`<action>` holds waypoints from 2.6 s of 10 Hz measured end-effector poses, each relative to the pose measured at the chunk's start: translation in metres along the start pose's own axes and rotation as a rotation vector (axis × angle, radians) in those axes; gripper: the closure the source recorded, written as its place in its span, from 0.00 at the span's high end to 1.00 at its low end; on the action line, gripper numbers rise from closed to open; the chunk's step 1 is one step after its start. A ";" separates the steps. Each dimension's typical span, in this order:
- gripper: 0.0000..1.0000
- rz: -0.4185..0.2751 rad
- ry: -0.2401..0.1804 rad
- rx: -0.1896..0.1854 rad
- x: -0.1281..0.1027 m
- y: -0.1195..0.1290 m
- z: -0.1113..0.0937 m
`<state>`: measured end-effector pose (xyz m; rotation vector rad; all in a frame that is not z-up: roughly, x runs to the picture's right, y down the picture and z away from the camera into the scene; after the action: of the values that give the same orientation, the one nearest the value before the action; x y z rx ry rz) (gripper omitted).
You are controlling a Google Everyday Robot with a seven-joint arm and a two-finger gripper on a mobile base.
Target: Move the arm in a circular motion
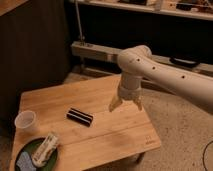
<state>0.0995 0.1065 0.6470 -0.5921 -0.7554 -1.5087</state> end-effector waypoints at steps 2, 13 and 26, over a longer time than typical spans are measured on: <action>0.80 0.003 -0.006 0.021 -0.048 -0.006 0.009; 0.80 -0.617 -0.018 0.143 -0.157 -0.265 0.014; 0.80 -0.407 -0.043 0.057 0.075 -0.165 0.010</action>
<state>-0.0715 0.0649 0.6912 -0.4449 -0.9918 -1.8427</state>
